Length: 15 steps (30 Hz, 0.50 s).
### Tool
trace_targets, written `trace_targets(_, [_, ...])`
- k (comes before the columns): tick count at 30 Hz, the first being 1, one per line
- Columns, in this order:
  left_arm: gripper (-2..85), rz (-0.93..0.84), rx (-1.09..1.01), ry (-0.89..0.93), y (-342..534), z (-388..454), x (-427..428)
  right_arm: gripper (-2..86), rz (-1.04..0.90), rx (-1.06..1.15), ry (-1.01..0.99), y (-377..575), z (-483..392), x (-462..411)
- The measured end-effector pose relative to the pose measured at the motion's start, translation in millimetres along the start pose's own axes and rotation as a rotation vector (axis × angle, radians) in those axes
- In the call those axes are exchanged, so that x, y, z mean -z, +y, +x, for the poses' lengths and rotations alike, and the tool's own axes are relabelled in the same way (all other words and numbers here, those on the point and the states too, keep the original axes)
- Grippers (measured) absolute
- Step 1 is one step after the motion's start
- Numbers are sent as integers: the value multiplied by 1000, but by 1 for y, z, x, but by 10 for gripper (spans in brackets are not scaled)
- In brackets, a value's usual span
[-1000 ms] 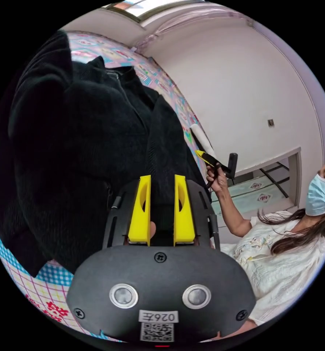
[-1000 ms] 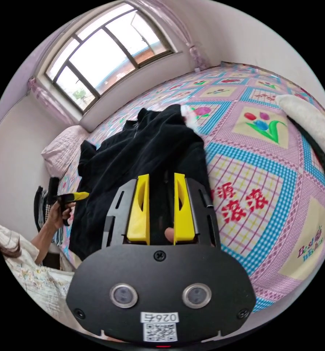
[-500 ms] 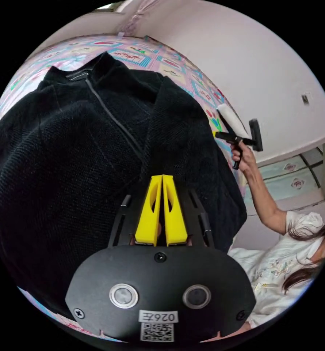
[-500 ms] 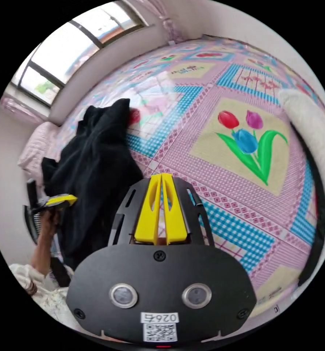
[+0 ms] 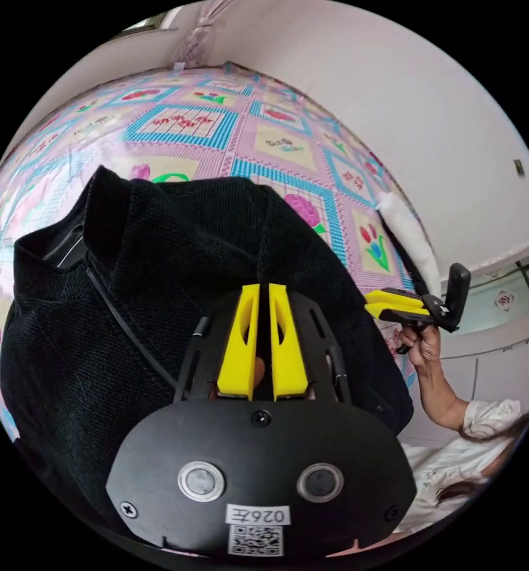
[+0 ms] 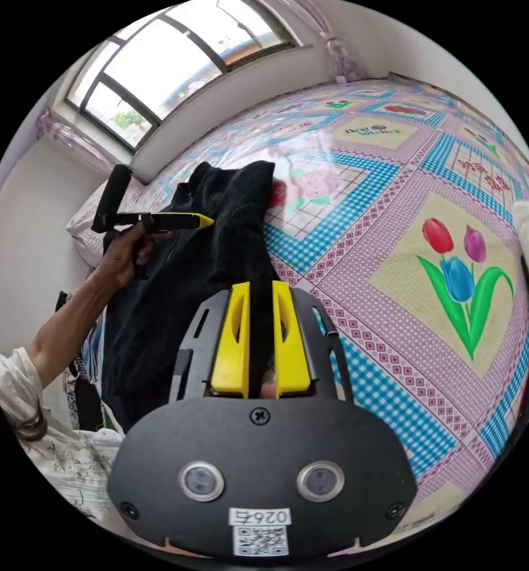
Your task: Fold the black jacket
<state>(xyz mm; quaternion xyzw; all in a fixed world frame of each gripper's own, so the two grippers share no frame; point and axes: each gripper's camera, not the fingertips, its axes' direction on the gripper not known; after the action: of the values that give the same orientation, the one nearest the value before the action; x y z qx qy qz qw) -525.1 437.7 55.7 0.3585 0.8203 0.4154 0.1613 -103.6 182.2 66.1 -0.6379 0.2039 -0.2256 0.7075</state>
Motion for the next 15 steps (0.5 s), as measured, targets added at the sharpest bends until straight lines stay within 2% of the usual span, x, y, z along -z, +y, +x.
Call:
trace_targets(4, [-6,266,-92,136,65,14,65,-5,201,15,52,60,-16,55])
trace_targets(6, [-8,449,-111,182,117,24,113,-7,417,62,42,112,-47,115])
trace_targets(7, [-9,591,-107,167,159,33,152,-6,481,86,40,126,-58,132])
trace_targets(8, [-9,748,-114,114,207,47,193,-6,619,137,61,157,-84,165])
trace_targets(9, [-10,828,-118,73,232,55,213,-4,777,196,116,192,-114,196])
trace_targets(10, [-10,982,-124,-26,280,71,250,-2,860,228,156,209,-130,208])
trace_targets(11, [-9,1125,-143,-111,323,86,280,3,1025,263,232,241,-159,224])
trace_targets(12, [-9,1192,-151,-133,342,91,293,6,1180,253,267,266,-183,231])
trace_targets(14, [-7,1424,-177,-48,406,99,337,4,1251,309,169,283,-209,235])
trace_targets(15, [-8,1451,-208,12,417,98,347,-2,1184,389,28,281,-223,237])
